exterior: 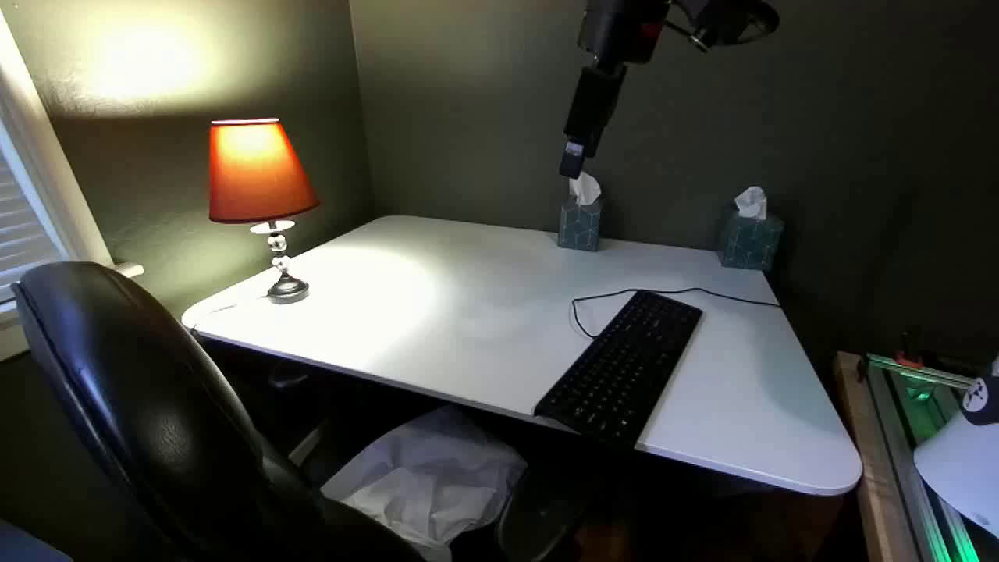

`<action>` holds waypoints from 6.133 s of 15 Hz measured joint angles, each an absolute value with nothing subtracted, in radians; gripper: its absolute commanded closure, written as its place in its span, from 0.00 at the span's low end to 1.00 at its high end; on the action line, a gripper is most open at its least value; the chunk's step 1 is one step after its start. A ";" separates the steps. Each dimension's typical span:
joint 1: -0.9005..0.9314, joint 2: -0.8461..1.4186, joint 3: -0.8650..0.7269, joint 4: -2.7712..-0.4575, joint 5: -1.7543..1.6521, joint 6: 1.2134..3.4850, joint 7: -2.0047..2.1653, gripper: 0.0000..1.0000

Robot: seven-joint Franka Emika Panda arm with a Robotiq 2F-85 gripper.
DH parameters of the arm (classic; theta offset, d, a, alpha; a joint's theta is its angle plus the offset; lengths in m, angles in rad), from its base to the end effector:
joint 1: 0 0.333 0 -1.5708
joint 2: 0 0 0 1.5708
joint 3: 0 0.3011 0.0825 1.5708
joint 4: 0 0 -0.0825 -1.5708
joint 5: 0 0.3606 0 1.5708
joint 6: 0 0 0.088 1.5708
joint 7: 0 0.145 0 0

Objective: Press one keyboard key

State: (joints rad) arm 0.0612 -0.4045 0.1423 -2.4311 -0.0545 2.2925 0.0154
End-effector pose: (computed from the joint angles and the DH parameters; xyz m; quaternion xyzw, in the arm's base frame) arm 0.4322 0.0873 0.4393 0.9845 0.1061 0.1347 0.0365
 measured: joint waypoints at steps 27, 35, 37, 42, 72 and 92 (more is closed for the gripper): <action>0.066 0.095 0.037 -2.375 0.176 2.308 -0.254 0.00; 0.059 0.115 0.039 -2.365 0.185 2.311 -0.252 0.00; 0.056 0.123 0.040 -2.365 0.199 2.313 -0.252 0.26; 0.049 0.158 0.043 -2.368 0.231 2.373 -0.250 0.65; 0.004 0.319 0.055 -2.339 0.278 2.484 -0.149 1.00; -0.004 0.392 0.061 -2.284 0.278 2.483 -0.104 1.00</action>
State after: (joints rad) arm -0.0043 0.3915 0.0610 -2.2843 0.2778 2.4833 -0.1042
